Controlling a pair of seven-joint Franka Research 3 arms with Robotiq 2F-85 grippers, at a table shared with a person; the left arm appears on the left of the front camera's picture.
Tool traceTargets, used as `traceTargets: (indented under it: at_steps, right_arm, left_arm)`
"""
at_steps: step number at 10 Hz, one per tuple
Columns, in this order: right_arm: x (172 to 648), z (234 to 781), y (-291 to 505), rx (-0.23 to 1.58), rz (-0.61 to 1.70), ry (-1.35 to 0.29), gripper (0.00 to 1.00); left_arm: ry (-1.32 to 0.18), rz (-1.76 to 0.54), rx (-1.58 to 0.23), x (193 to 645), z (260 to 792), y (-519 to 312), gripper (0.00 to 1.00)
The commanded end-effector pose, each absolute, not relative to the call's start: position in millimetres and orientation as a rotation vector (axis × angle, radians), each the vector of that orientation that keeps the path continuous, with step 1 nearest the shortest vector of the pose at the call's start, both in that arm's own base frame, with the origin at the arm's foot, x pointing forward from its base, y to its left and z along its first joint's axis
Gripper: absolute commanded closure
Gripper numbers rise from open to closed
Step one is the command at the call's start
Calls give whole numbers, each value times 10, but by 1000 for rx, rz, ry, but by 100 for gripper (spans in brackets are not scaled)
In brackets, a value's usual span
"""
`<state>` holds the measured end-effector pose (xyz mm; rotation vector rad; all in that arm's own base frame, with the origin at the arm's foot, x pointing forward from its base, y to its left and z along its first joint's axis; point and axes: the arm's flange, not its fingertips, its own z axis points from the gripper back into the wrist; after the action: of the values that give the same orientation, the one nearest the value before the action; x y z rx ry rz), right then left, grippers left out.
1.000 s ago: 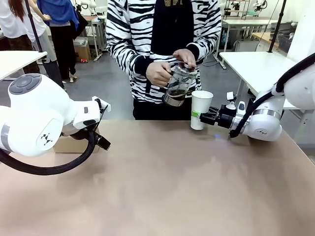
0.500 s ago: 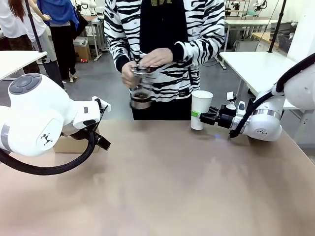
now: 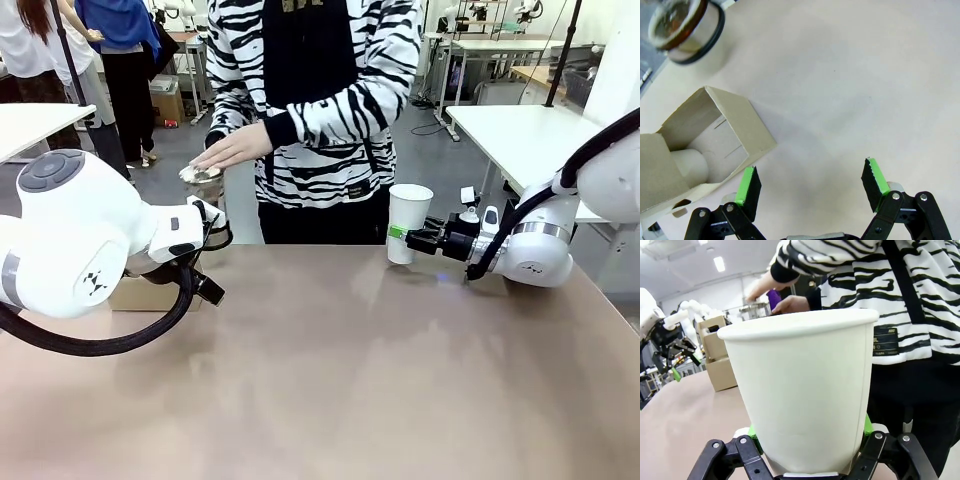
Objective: Pour a drink into a cup and package it in a carrier.
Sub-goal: When a person places the Paper Cup Lid on the 600 ml Paper Cup , lift the 600 ml Paper Cup.
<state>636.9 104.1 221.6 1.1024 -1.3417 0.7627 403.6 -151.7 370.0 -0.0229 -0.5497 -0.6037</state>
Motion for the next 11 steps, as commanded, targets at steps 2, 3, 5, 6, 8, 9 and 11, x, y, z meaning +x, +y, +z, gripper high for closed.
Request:
traceTargets:
  at_steps: [2,3,5,6,8,9,11]
  right_arm:
    - [6343,2277,1058,1101,747,-1353,20]
    - [6343,2277,1058,1101,747,-1353,20]
    - [6343,2277,1058,1101,747,-1353,20]
    - [6343,2277,1058,1101,747,-1353,20]
    - [6343,2277,1058,1101,747,-1353,20]
    - [6343,2277,1058,1101,747,-1353,20]
    - [6343,2277,1058,1101,747,-1353,20]
  left_arm:
    - [-550,-604,-25,4033,3703,-1518,0]
    - [-550,-604,-25,4033,3703,-1518,0]
    - [-550,-604,-25,4033,3703,-1518,0]
    - [-550,-604,-25,4033,3703,-1518,0]
    - [-550,-604,-25,4033,3703,-1518,0]
    - [-550,-604,-25,4033,3703,-1518,0]
    - [-550,-604,-25,4033,3703,-1518,0]
